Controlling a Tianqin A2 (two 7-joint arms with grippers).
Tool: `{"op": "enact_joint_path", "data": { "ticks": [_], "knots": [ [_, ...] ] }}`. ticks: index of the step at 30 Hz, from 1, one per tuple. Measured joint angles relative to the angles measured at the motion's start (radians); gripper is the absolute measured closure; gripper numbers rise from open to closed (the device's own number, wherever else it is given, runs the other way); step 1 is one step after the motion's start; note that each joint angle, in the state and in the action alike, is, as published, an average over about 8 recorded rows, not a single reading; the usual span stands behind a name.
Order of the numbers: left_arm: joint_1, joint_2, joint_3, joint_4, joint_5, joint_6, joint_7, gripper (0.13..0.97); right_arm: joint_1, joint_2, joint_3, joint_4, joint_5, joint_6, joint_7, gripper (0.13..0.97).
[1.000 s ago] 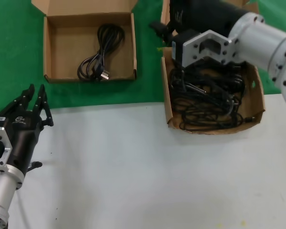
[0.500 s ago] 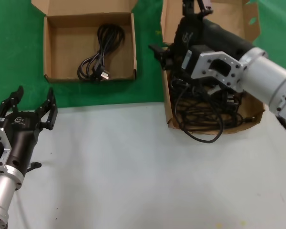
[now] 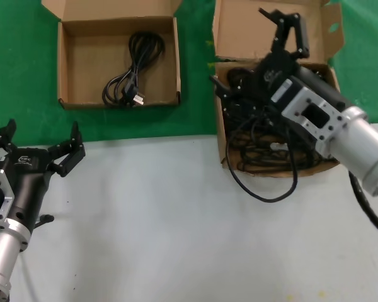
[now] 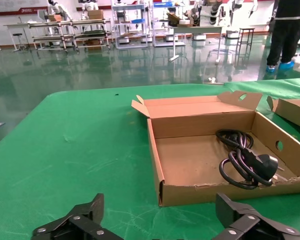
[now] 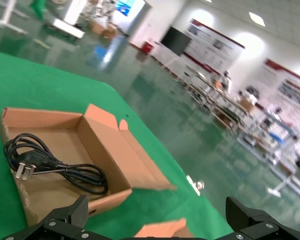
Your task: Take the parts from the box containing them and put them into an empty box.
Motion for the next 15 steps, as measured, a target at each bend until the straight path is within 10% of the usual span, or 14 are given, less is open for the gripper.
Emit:
{"op": "enact_joint_path", "data": {
  "ticks": [15],
  "knots": [
    [0.003,-0.001,-0.001,0.001,-0.005,-0.004,0.003,0.206,-0.185,-0.014,0.084,0.002,0.192,0.126,0.069,0.129]
  ]
}}
